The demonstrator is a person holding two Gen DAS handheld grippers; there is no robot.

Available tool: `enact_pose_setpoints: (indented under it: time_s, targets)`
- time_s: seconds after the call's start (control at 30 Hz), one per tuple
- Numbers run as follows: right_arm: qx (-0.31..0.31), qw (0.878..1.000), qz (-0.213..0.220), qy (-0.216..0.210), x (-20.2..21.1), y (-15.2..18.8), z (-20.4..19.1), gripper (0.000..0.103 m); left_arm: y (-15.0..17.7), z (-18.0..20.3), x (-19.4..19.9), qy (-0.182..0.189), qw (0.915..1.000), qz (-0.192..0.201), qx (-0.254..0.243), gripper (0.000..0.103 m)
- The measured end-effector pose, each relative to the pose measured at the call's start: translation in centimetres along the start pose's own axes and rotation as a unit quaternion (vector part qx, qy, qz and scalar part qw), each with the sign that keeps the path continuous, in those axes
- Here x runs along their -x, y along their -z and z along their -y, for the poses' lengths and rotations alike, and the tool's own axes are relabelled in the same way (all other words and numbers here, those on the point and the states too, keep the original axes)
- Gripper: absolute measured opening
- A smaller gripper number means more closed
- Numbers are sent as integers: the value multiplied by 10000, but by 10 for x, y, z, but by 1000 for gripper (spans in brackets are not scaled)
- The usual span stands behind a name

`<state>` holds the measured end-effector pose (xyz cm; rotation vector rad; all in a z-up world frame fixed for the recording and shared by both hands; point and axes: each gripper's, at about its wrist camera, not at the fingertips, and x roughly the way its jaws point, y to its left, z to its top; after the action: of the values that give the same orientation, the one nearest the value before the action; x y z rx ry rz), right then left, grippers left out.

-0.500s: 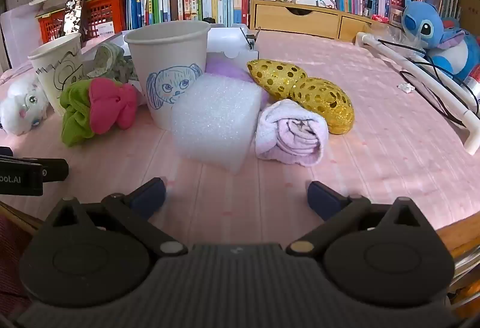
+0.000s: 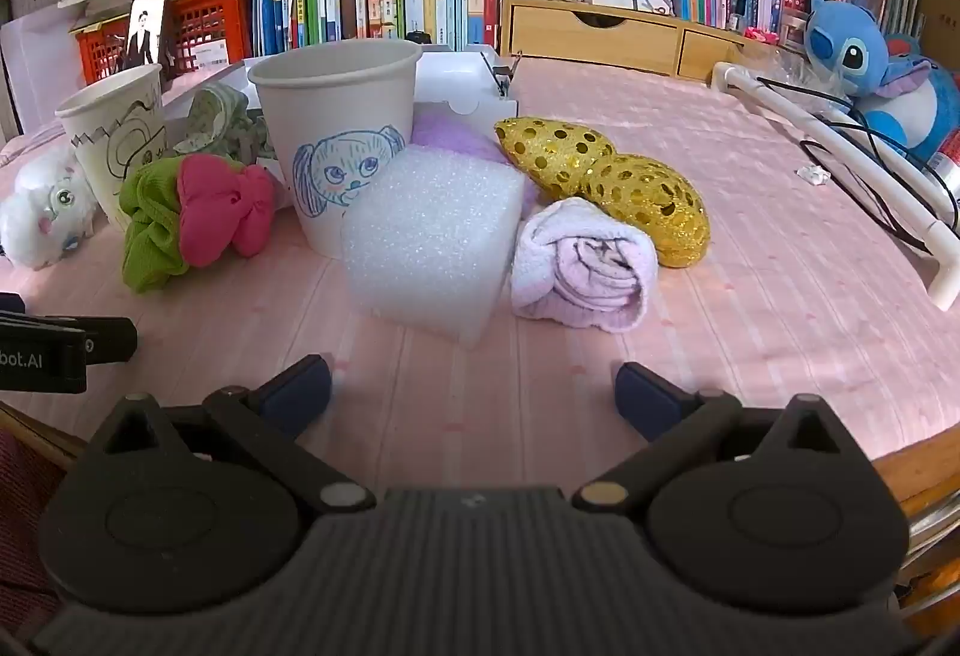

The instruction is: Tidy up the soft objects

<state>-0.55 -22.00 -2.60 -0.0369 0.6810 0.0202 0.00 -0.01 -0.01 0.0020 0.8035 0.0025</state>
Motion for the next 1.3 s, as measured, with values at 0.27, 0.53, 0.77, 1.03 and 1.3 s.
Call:
enact_pose_setpoints:
  time_s: [0.27,0.53,0.77,1.03,1.3]
  targets:
    - [1,10000,-11,1,-1,-1,0,103,0,0,0,-1,10000,-13,-3,103]
    - [-2,10000,-26,-1,-1,-1,-1,103,-1,0,0,7,10000,-38,-2,103]
    - [0,10000,-35,0,-1,-1,0,103,0,0,0,5,10000,-39,-2,103]
    - [1,10000,-33,0,-1,-1,0,103,-1,0,0,2,10000,-47,-2,103]
    - [7,10000,-28,-6,-1,-1,0,103,-1,0,0,0,10000,-46,-3,103]
